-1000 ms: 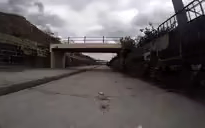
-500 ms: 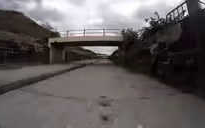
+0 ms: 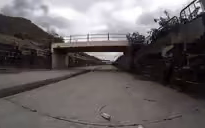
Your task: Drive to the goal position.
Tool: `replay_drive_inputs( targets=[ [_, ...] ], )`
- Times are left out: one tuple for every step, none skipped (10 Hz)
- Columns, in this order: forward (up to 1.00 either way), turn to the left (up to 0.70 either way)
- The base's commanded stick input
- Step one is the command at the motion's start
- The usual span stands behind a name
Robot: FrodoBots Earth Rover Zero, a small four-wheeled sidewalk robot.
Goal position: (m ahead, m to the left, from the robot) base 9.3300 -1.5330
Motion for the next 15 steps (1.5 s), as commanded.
replay_drive_inputs(
  targets=[
    [1.0, 0.0],
    [1.0, 0.0],
    [1.0, 0.0],
    [1.0, 0.0],
    [1.0, 0.0],
    [1.0, -0.12],
    [1.0, -0.28],
    [1.0, -0.4],
    [1.0, -0.4],
    [1.0, -0.4],
    [1.0, -0.29],
    [1.0, -0.14],
    [1.0, 0.0],
    [1.0, 0.0],
    [1.0, 0.0]
  ],
)
